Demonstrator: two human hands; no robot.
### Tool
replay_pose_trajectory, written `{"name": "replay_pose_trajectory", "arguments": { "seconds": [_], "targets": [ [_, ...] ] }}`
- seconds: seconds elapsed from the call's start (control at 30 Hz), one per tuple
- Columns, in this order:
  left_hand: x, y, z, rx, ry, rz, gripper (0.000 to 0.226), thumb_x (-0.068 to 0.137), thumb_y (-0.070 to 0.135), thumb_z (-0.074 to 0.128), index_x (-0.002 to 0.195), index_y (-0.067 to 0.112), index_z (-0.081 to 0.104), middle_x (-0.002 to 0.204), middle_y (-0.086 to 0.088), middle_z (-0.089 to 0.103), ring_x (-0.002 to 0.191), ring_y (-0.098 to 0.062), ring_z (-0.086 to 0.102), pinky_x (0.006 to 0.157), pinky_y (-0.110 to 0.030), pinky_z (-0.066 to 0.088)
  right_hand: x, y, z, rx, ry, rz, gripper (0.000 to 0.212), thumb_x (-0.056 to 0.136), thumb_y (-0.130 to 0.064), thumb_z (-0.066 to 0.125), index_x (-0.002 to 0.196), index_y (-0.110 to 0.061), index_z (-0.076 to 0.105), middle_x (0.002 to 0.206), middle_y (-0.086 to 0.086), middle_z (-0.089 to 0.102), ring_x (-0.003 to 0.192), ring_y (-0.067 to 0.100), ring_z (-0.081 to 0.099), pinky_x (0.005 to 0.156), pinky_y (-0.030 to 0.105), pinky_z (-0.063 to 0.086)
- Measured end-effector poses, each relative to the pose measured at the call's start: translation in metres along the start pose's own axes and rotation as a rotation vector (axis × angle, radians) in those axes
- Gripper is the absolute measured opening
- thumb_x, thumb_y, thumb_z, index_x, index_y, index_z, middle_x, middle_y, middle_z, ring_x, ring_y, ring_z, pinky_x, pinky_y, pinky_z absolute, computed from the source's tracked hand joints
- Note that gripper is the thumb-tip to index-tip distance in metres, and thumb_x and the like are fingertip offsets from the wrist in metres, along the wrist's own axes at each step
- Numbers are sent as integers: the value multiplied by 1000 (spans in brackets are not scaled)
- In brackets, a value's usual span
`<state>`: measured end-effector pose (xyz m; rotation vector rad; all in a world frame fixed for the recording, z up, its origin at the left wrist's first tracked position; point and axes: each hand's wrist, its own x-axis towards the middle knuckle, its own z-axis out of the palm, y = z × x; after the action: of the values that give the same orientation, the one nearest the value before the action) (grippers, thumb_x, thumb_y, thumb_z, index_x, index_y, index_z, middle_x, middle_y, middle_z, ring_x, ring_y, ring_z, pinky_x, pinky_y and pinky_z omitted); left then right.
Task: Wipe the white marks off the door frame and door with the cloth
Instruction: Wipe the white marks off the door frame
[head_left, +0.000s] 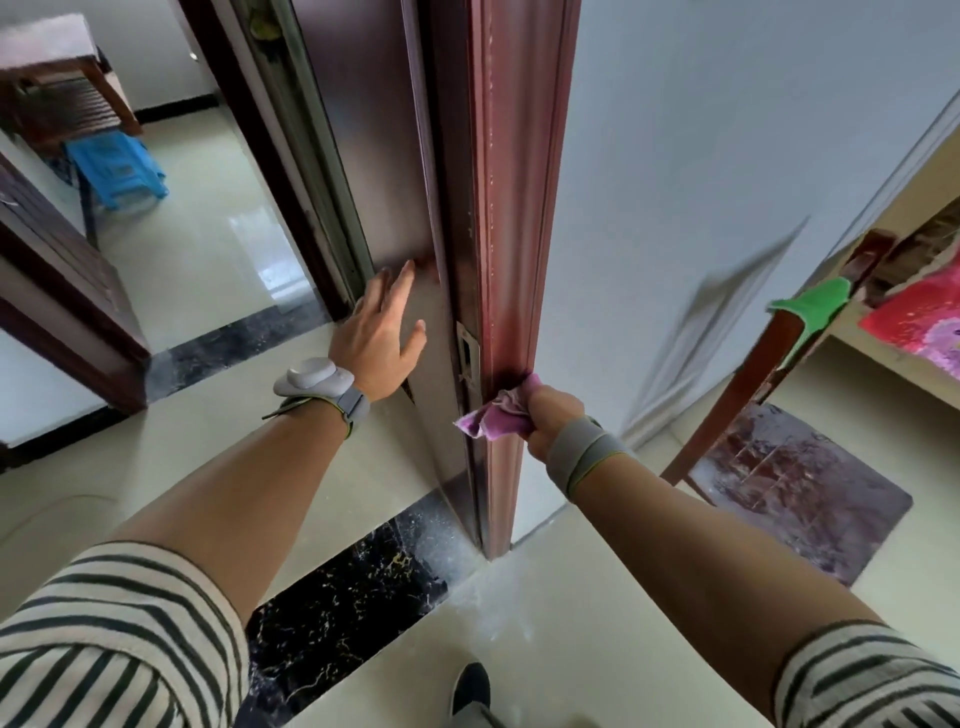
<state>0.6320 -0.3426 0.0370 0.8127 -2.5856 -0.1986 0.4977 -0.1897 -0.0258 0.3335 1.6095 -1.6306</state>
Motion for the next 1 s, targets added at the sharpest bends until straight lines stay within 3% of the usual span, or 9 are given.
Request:
{"name": "replay_pose_trajectory", "arguments": {
  "seconds": [0.1,0.17,0.27,0.4,0.53,0.63,0.77,0.9,1.0],
  "targets": [
    [-12,15,-15,80,-50,-56,60,95,16,53,152,15,35,149,-19,36,121,-45,51,75,-55,56,-21,-19,-1,-43,-60,-54,17,83,-16,70,86,0,65,77,11,65,74,27,65,80,48,57],
    [-24,26,-24,101,-55,-95,56,94,10,51,149,12,40,146,-18,39,118,-43,53,76,-52,55,-38,-32,-1,-89,-133,-112,13,87,-10,66,78,-2,63,73,12,63,65,24,62,71,41,58],
    [-40,42,-40,124,-63,-186,41,97,9,47,137,8,54,132,-18,52,109,-41,57,78,-46,49,-72,-54,-5,-157,-263,-264,22,92,-5,59,71,-6,57,61,11,57,52,22,56,50,31,51],
    [-66,56,-68,101,-106,-288,37,96,19,42,124,12,64,125,-15,64,110,-39,60,88,-44,51,-101,-76,-13,-264,-355,-453,31,82,15,43,68,-8,59,60,12,57,52,25,55,52,32,51],
    [-91,67,-97,185,-145,-404,30,97,19,46,120,18,66,119,-15,66,108,-40,60,88,-43,52,-120,-86,-14,-398,-410,-560,33,80,9,43,67,-13,63,68,10,64,64,25,62,63,38,57],
    [-109,70,-120,235,-152,-463,30,97,20,46,120,21,64,120,-12,66,107,-38,60,85,-42,52,-132,-83,-3,-530,-467,-646,28,80,-1,47,68,-19,64,65,6,64,64,24,62,59,34,54],
    [-137,62,-155,335,-174,-581,30,101,25,45,126,22,61,124,-12,63,109,-37,60,89,-42,51,-157,-60,28,-703,-565,-728,19,71,-14,49,70,-14,68,67,7,70,64,28,67,67,40,59],
    [-168,37,-183,387,-177,-738,29,99,27,46,124,25,62,124,-10,62,110,-33,60,90,-39,49,-180,-31,57,-892,-676,-801,18,75,-17,50,69,-14,67,61,-1,67,64,28,67,54,28,54],
    [-193,13,-202,380,-179,-860,29,96,26,48,120,24,64,122,-9,64,108,-33,61,87,-36,48,-191,-7,86,-1004,-782,-854,18,77,-19,51,70,-14,67,62,-1,65,63,29,65,56,33,55]
  ]
}}
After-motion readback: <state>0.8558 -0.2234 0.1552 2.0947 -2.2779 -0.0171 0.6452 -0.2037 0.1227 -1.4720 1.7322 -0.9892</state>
